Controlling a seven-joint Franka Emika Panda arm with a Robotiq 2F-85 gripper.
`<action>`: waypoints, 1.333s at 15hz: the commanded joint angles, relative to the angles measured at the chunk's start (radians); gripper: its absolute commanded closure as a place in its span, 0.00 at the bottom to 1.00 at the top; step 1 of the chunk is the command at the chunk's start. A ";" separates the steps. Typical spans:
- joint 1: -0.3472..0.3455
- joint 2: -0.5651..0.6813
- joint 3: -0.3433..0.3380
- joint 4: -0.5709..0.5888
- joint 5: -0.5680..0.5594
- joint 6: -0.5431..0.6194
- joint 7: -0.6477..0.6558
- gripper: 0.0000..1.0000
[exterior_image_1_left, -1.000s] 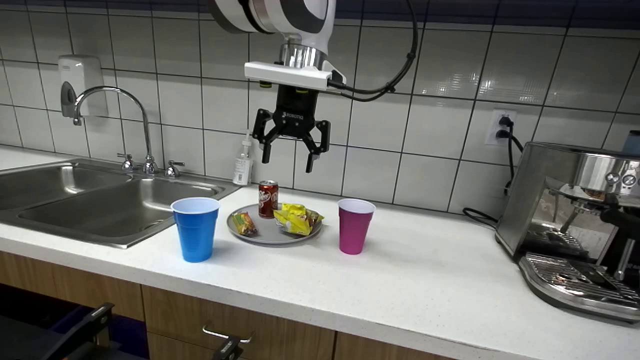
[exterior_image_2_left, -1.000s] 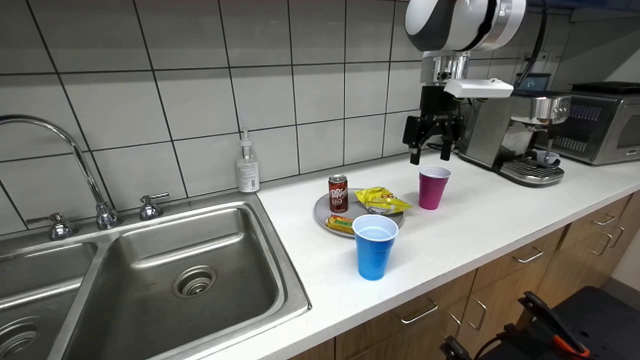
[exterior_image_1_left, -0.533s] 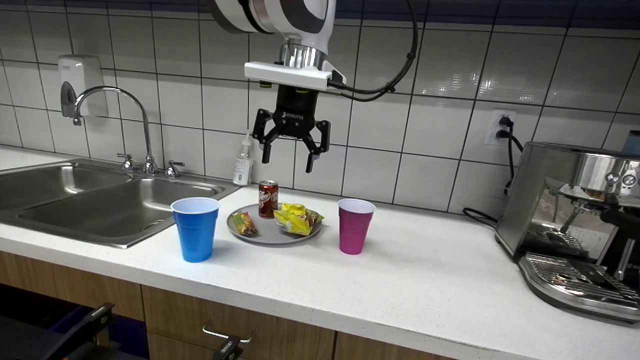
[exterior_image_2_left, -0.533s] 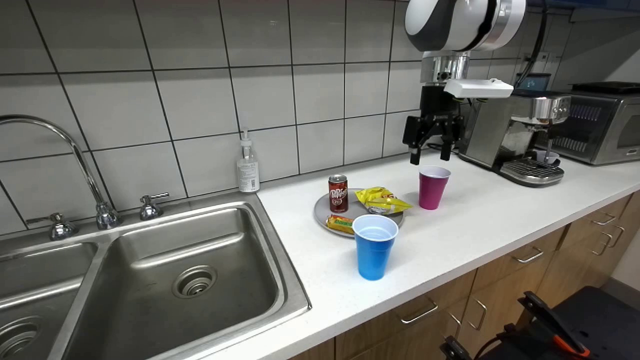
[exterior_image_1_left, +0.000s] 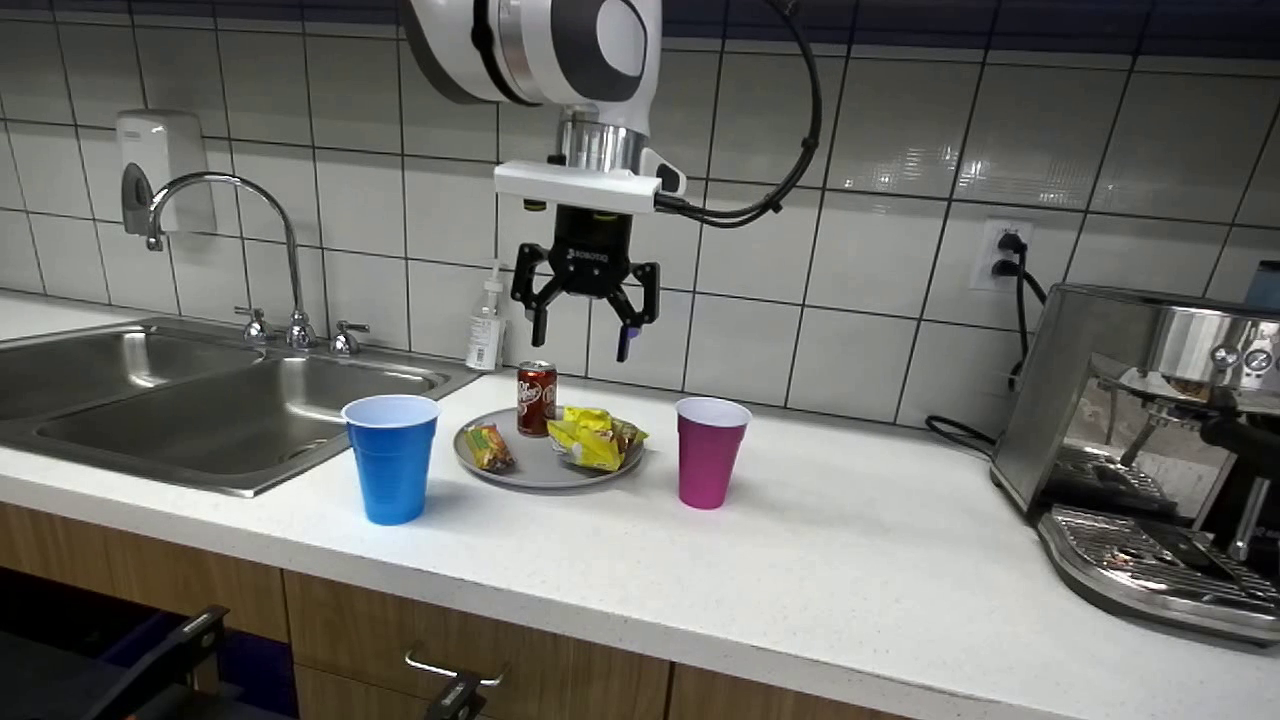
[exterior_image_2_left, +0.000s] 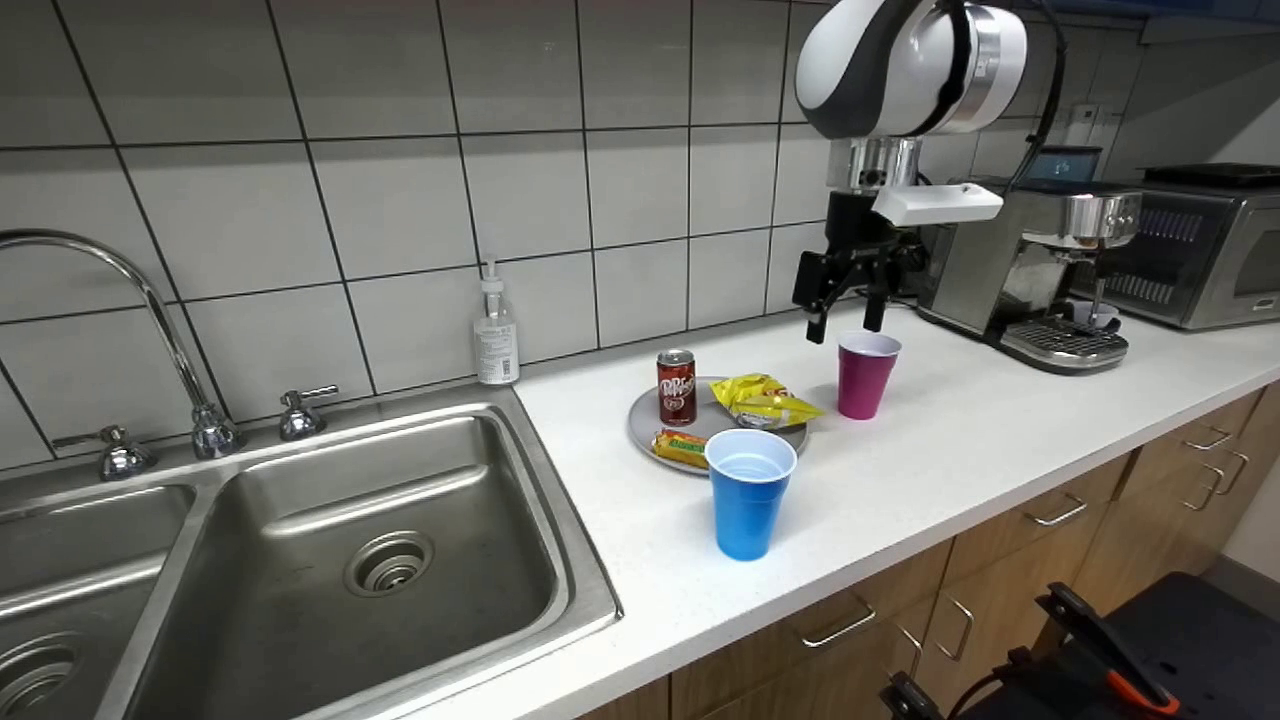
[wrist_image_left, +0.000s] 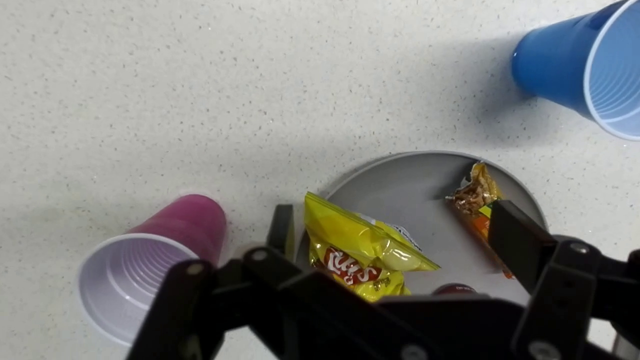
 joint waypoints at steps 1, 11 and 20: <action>-0.033 0.057 0.034 0.024 0.023 0.071 -0.053 0.00; -0.062 0.193 0.074 0.106 0.049 0.178 -0.065 0.00; -0.091 0.311 0.111 0.199 0.045 0.220 -0.045 0.00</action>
